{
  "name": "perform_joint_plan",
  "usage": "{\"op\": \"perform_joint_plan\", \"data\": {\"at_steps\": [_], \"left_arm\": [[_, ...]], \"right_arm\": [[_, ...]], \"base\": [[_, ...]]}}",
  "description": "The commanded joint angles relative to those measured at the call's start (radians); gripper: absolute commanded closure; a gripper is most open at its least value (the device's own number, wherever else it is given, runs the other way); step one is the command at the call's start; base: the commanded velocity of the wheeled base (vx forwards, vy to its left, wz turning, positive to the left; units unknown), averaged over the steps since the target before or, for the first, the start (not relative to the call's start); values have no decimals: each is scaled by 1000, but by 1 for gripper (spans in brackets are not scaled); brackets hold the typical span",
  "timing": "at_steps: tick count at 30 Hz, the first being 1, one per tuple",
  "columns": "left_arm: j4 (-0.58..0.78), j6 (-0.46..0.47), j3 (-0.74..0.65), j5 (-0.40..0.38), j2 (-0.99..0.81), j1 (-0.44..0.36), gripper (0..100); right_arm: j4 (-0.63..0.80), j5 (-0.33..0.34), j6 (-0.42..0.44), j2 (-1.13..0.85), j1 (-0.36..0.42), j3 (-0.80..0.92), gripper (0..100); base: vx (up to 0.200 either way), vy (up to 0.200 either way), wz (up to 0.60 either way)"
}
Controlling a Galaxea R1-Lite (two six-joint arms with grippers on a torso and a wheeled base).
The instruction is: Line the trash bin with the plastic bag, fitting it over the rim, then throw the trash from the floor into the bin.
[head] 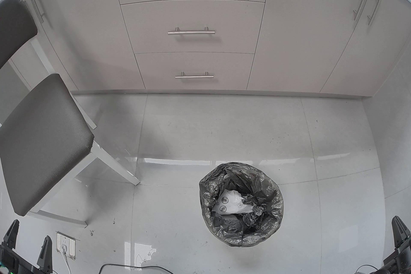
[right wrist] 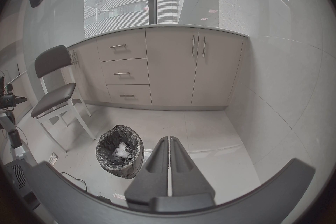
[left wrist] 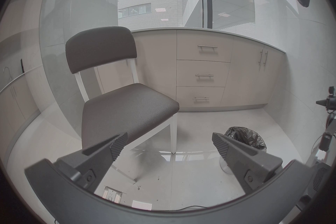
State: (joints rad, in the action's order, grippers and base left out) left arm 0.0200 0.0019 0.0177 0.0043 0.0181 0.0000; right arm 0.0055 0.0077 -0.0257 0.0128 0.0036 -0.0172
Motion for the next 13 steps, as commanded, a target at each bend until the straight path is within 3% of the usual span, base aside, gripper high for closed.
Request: {"op": "perform_joint_plan", "data": {"at_steps": [1, 13], "left_arm": [[0, 0, -8, 0, -18, 0, 0], [0, 0, -8, 0, -18, 0, 0]], "right_arm": [[2, 0, 0, -8, -1, 10, 100], [1, 0, 10, -11, 1, 13, 100]], "base": [[0, 0, 0], [0, 0, 0]]}}
